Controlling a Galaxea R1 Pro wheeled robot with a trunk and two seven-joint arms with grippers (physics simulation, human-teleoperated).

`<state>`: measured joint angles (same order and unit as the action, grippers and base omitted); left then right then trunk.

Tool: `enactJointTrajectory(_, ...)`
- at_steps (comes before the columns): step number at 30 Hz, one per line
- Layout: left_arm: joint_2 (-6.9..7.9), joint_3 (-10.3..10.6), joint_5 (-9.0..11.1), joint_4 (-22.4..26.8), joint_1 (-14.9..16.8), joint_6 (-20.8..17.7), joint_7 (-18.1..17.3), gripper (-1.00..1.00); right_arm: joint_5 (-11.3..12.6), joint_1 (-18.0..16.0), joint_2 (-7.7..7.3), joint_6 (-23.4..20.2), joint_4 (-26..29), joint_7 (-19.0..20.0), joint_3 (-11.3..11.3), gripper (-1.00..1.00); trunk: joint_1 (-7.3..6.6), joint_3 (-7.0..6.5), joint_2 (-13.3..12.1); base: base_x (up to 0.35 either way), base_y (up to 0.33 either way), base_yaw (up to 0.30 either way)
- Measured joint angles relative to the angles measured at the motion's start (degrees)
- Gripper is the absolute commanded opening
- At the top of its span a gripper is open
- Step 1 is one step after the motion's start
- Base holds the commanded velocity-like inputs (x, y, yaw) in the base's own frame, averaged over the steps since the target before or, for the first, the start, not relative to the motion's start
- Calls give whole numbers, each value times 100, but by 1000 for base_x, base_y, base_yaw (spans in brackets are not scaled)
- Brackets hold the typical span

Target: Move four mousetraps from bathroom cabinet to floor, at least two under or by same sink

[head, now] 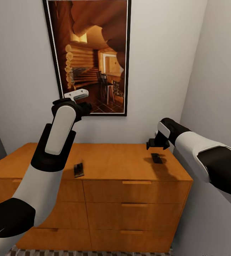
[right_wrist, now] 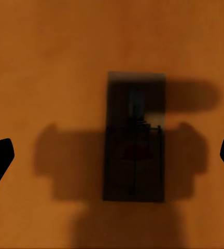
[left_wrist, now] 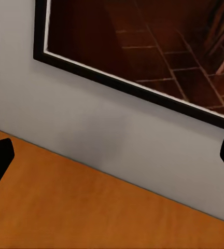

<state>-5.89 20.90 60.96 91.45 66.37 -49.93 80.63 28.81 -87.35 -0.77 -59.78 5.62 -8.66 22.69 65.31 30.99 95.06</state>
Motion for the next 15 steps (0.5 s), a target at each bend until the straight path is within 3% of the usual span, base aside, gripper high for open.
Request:
enactJointTrajectory(7, 1, 0, 0, 0, 0, -1, 0, 100, -3, -16, -25, 0, 24, 0, -2, 100, 154, 126, 281, 0, 0, 0)
enactJointTrajectory(15, -3, 0, 0, 0, 0, -2, 0, 100, -6, -17, -45, 0, 37, 0, -3, 100, 176, 144, 321, 0, 0, 0)
